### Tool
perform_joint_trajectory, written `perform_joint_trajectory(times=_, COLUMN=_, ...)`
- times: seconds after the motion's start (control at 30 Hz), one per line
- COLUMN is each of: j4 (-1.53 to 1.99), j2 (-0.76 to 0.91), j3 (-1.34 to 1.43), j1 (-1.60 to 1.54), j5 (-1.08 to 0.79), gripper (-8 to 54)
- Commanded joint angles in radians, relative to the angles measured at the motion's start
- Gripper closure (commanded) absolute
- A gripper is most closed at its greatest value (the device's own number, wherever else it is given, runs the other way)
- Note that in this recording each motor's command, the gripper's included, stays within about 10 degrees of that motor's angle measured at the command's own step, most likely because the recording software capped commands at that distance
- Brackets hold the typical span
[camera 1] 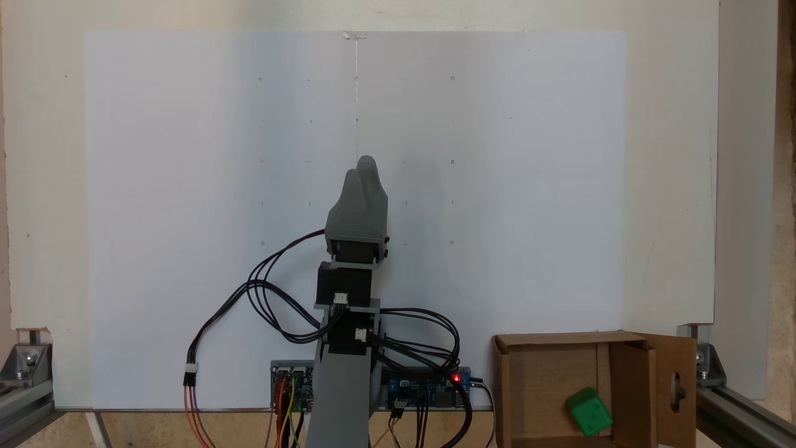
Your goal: Grasp a green dice and put it in the bin.
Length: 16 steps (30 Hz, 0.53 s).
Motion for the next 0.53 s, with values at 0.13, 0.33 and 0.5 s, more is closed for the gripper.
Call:
perform_joint_trajectory(times=0.13, j4=-0.057, j2=0.106, j3=0.051, j1=-0.006, j5=0.031, gripper=1.0)
perform_joint_trajectory(times=0.33, j4=-0.055, j2=0.106, j3=0.051, j1=-0.009, j5=0.031, gripper=1.0)
perform_joint_trajectory(times=0.5, j4=-0.054, j2=0.106, j3=0.049, j1=-0.011, j5=0.031, gripper=1.0)
